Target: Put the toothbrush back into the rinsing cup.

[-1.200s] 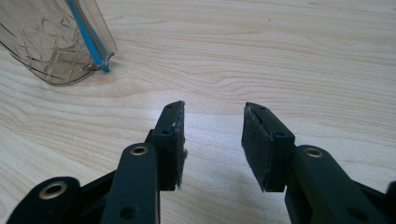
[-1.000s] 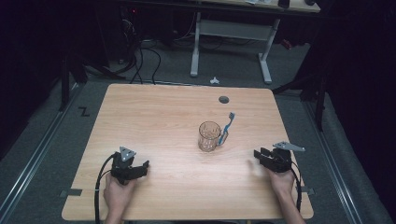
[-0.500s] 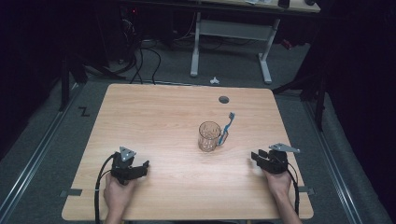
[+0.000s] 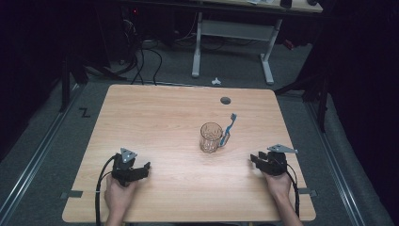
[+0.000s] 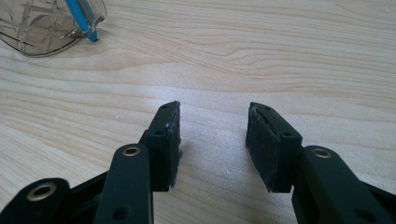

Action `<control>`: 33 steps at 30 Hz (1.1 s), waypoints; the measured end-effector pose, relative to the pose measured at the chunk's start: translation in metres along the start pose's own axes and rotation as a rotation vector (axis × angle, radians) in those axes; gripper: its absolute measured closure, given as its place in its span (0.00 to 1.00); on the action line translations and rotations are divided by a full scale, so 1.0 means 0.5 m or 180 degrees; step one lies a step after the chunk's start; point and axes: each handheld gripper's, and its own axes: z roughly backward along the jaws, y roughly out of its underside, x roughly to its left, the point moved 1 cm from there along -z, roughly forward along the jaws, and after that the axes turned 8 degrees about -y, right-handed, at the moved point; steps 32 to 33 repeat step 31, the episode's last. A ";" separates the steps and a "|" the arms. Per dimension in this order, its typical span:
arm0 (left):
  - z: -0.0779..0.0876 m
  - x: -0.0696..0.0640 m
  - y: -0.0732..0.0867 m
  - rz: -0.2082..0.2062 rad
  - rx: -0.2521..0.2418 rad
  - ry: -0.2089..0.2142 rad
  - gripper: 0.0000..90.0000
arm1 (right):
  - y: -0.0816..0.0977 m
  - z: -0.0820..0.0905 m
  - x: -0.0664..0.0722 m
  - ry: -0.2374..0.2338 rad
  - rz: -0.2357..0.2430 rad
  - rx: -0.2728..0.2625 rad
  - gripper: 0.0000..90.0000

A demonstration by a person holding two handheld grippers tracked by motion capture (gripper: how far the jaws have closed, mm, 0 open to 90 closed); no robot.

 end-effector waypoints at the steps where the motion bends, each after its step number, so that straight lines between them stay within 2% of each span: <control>1: 0.000 0.000 0.000 -0.0001 0.0000 0.0001 0.25 | 0.000 -0.001 0.002 0.0018 0.0020 0.0009 0.60; 7: 0.000 0.000 0.000 -0.0005 0.0000 0.0004 0.25 | -0.001 -0.008 0.021 0.0233 0.0253 0.0103 0.53; 9: 0.000 0.000 0.000 -0.0006 0.0000 0.0005 0.25 | -0.001 -0.008 0.019 0.0250 0.0222 0.0105 0.49; 12: 0.000 0.000 0.000 -0.0006 0.0000 0.0005 0.25 | -0.001 -0.008 0.017 0.0295 0.0161 0.0089 0.48; 33: 0.000 0.000 0.000 -0.0006 0.0000 0.0005 0.25 | -0.001 -0.009 0.018 0.0324 0.0164 0.0104 0.45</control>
